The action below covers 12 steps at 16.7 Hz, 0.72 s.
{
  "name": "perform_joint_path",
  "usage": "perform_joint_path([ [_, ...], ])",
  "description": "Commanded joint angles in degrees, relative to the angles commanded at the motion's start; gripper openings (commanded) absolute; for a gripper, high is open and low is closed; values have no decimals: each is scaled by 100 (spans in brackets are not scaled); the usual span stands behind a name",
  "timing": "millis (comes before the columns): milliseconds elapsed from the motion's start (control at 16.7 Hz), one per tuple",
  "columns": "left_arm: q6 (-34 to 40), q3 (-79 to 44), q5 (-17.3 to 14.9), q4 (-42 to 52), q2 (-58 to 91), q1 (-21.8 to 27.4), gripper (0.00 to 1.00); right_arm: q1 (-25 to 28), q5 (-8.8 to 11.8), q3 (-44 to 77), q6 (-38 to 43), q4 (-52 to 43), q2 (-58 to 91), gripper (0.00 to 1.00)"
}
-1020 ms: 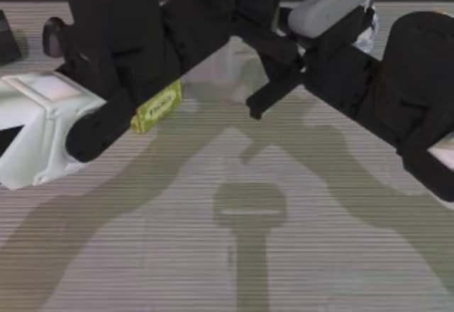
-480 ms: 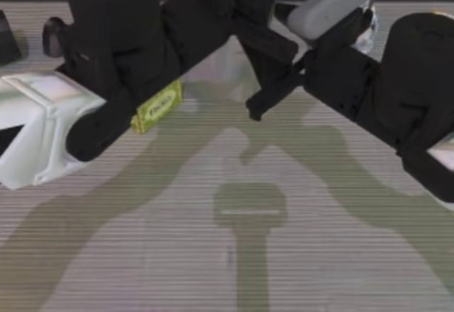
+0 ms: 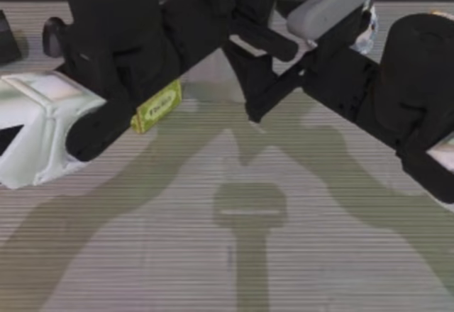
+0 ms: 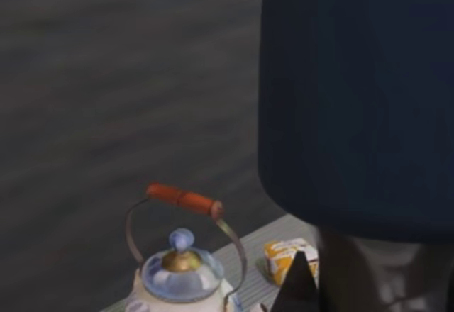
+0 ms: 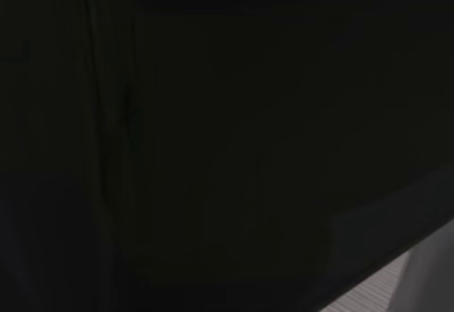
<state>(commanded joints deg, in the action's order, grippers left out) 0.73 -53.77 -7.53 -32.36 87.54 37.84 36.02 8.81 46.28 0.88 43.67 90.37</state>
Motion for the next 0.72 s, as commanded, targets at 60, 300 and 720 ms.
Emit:
perform_joint_path([
  [60, -35, -66, 52, 9, -51, -9, 0, -36, -17, -58, -16, 0, 55, 100],
  [300, -52, 72, -148, 36, -204, -231, 0, -88, 56, -417, -24, -90, -369, 100],
  [720, -40, 466, -738, 95, -657, -922, 0, -226, 256, -1409, -27, -307, -1605, 100],
])
